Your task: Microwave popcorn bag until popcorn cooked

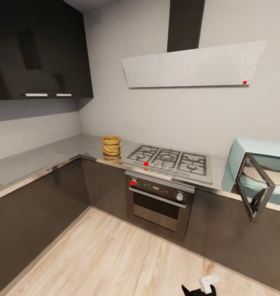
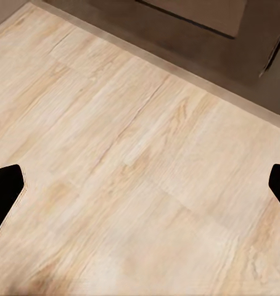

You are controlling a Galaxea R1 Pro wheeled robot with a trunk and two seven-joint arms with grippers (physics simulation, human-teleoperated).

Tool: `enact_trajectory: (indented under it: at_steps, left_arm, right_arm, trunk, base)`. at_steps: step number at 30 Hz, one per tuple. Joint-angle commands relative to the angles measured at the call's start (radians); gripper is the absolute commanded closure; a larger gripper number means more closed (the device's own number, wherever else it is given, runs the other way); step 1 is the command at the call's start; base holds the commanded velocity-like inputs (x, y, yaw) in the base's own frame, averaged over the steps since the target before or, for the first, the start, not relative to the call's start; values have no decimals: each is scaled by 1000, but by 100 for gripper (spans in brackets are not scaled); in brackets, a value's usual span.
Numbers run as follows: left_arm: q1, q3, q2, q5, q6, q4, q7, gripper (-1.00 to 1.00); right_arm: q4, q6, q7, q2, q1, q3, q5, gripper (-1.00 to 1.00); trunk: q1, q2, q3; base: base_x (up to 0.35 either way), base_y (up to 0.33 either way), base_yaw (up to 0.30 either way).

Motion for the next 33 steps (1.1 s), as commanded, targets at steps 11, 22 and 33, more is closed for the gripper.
enact_trajectory:
  at_steps: [11, 22, 33]
  left_arm:
    - [-2, -1, 0, 0, 0, 2, 0, -100]
    - [9, 2, 15, 2, 13, 87, 0, -100]
    - [42, 2, 13, 2, 70, 128, 2, -100]
  right_arm:
    - [0, 1, 8, 4, -2, 11, 0, -100]
    - [-40, 15, 15, 5, -2, 117, 40, -100]
    - [-56, 48, 13, 0, -2, 131, 38, -100]
  trunk:
    - [0, -1, -1]
    - [0, -1, -1]
    - [0, -1, -1]
  base:
    - [165, 347, 0]
    - [206, 332, 0]
    - [243, 298, 0]
